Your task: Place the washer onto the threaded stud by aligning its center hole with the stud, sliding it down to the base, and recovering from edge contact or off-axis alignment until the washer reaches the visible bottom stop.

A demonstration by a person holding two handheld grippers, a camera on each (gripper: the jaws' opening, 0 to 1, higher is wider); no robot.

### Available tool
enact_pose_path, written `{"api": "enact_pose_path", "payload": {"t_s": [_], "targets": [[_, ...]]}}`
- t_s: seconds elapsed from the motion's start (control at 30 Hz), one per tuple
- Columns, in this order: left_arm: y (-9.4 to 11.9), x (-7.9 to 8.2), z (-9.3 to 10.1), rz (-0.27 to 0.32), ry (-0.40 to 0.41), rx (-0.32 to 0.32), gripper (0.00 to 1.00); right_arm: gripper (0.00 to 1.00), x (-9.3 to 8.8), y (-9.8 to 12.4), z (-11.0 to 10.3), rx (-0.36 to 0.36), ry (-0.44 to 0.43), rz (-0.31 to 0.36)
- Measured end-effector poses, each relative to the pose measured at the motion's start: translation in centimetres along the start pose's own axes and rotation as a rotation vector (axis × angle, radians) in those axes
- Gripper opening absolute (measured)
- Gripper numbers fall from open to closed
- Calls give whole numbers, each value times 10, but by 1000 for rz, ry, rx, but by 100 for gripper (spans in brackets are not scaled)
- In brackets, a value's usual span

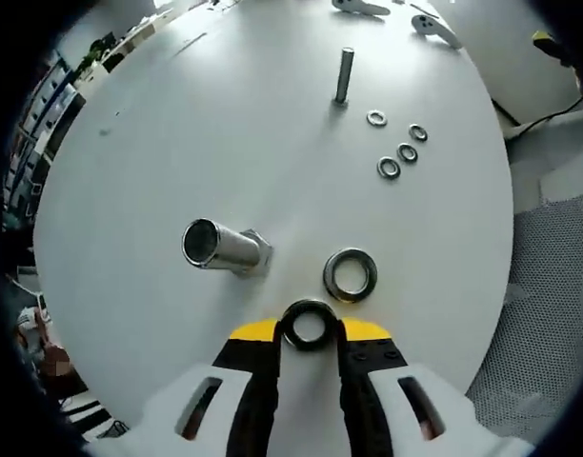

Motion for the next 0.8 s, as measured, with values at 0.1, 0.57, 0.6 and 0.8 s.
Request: {"api": "enact_pose_path", "payload": {"t_s": [0.1,0.57,0.6,0.8], "targets": [[0,2,0,-24,-4,-5,22,47,0,0,0,1,8,-1],[1,-1,5,-47,-25,-8,21,47,0,0,0,7,11,2],[1,-1,5,-51,-41,-10,21,47,0,0,0,6,8,4],[1,-2,7,-65,-61,-18,25,47,1,0,0,7,4,8]]}}
Point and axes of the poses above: the point that each gripper's makers call its tool centre point, and the gripper's own axes: y roughly backward along the fingers, z roughly to its right, x roughly out of its top, the point moved 9 cm from there along y, roughly backward along the fingers, and after that the axes turned 12 degrees about -x, right-handed, at the moved point
